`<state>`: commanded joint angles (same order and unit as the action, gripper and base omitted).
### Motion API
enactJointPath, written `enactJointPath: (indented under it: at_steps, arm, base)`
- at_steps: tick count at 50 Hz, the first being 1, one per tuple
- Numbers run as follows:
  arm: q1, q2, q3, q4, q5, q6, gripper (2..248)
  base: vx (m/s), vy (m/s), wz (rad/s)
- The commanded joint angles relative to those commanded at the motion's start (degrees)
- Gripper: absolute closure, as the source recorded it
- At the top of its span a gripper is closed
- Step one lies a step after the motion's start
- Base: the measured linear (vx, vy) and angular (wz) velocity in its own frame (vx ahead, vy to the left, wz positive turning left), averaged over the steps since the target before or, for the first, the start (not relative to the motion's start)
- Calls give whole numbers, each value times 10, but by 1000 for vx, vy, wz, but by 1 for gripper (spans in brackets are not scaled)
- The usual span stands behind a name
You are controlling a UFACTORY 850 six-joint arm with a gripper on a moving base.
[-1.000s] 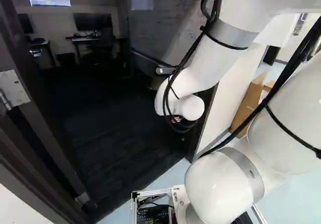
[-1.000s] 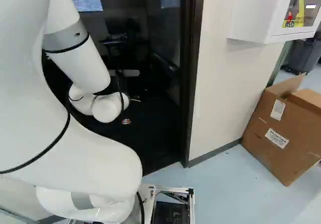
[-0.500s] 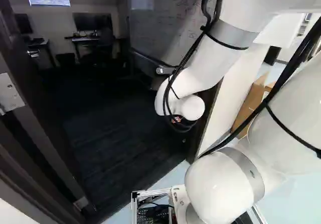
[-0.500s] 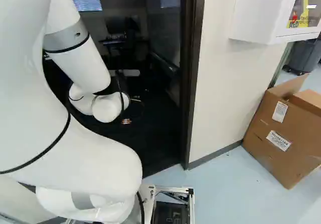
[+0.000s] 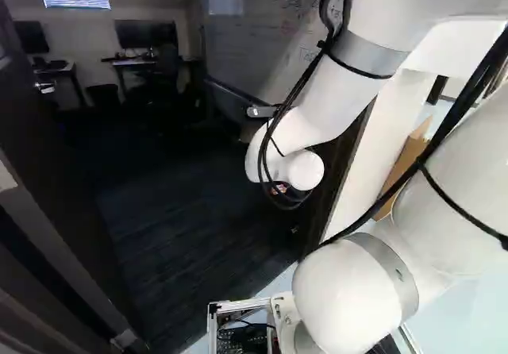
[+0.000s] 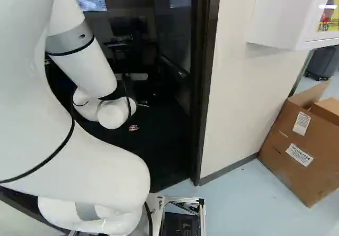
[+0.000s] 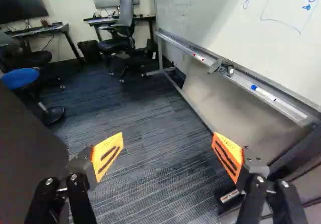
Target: Open the door and move inside
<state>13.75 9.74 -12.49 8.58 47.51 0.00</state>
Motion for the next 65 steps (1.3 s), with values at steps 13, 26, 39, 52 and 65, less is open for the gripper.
enactJointPath:
  at_steps: [13, 26, 39, 52, 65]
  arm:
    - [0, 0, 0, 0, 0, 0, 3]
    - [0, 0, 0, 0, 0, 0, 3]
    - [0, 0, 0, 0, 0, 0, 3]
    - [0, 0, 0, 0, 0, 0, 3]
    - [0, 0, 0, 0, 0, 0, 3]
  base:
    - [118, 41, 193]
    - [117, 47, 230]
    - [127, 51, 238]
    - [144, 52, 249]
    - [152, 45, 210]
